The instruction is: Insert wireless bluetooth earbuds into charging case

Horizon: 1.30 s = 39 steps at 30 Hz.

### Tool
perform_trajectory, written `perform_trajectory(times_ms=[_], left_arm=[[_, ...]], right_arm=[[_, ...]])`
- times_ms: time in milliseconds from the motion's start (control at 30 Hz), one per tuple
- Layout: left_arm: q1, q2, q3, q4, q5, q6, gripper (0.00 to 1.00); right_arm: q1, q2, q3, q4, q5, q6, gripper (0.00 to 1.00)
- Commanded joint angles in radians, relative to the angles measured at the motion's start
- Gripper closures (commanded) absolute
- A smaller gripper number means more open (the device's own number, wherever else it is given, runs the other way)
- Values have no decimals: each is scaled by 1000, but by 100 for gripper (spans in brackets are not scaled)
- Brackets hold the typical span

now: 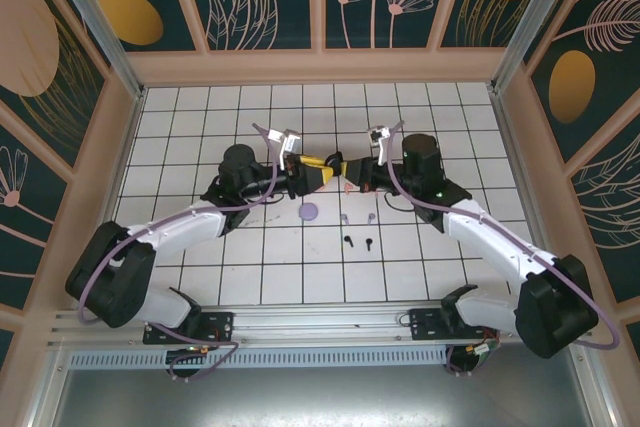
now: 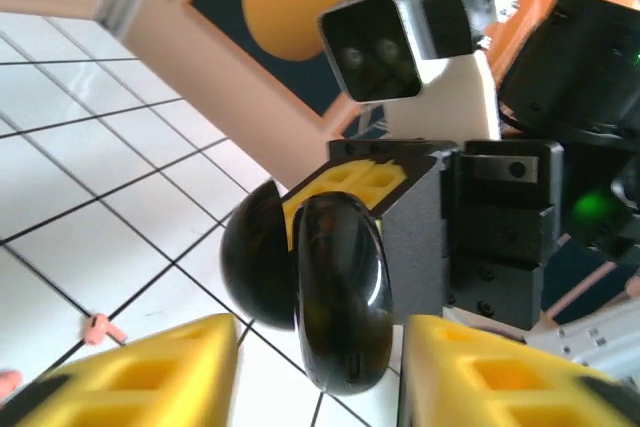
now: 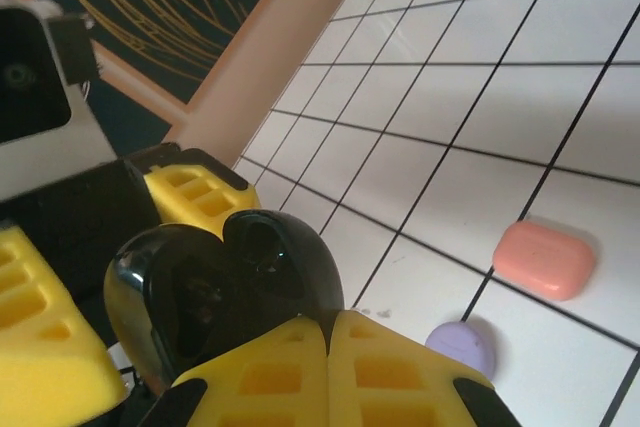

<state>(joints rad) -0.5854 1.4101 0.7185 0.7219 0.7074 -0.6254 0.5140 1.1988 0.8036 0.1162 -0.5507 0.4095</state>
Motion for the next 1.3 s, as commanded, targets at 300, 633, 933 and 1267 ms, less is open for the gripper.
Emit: perform_trajectory(times_ms=[300,633,933,1267], left_arm=[[2,-128,205,-506,-297,294,1],[5,-39,442,-741,-605,520,1],[57,63,637,-1016,-288,754,2],[159,226,844,-1281,101,872,9]], right_arm=[[-23,99,295,-315,146,-206,100],[-56,270,518,-556,213,-427,100],[-72,311,553,-640,186,-609,100],[-121,284,576,-656,82,-677,100]])
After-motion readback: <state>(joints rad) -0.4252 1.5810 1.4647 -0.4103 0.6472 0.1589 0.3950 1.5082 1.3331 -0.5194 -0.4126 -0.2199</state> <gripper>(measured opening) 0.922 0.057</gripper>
